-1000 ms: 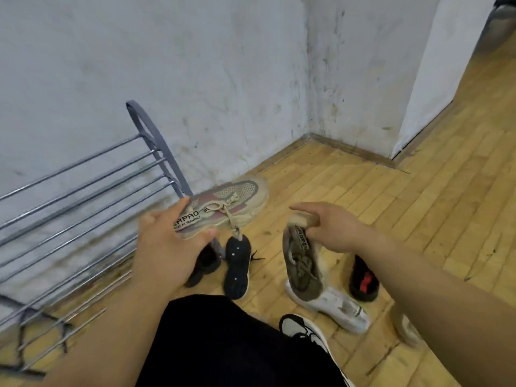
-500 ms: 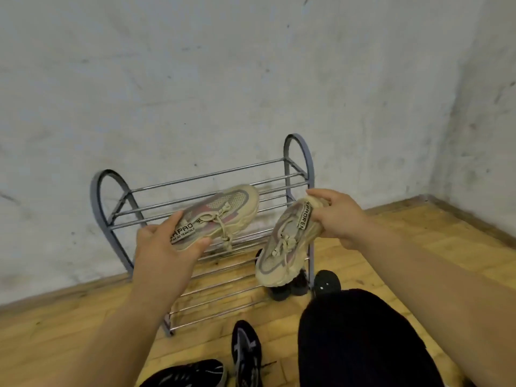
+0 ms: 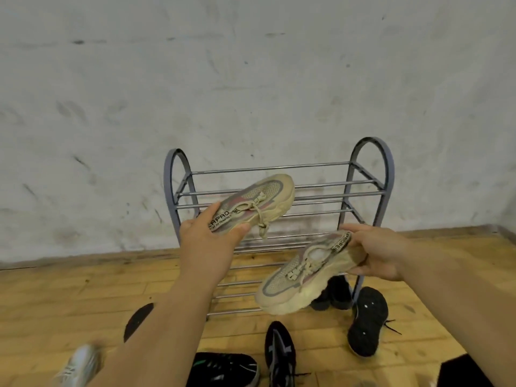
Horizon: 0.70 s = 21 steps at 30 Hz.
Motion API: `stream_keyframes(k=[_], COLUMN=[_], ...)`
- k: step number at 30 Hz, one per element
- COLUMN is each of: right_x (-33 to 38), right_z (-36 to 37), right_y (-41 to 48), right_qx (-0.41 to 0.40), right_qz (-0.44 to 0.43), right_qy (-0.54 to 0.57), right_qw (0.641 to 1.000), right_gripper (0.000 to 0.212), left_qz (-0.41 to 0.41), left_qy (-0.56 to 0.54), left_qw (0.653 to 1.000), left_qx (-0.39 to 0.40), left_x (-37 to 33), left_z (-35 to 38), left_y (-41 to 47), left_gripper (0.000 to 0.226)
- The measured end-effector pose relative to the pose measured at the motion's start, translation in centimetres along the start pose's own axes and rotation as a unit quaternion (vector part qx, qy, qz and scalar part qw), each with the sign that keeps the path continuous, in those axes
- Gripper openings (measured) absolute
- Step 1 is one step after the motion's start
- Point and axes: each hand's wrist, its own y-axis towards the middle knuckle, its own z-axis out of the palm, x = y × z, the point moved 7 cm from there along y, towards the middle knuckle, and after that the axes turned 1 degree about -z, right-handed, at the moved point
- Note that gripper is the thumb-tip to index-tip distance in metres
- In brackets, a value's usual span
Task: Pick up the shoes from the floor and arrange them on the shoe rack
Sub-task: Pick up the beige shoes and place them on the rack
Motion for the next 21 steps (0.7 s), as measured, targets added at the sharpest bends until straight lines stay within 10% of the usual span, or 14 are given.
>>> stream_keyframes(k=[21], right_x=[-2.2], right_z=[-3.0], right_y=[1.1], right_qx=[-0.011], right_qz=[0.028], right_qy=[0.051], right_qw=[0.998], right_gripper=[0.015], left_qz=[-0.027], left_qy=[-0.026], left_qw=[0.999], left_qx=[0.012], left_x=[2.5], left_z=[2.0], left_y=[-2.3], left_gripper=[0.081])
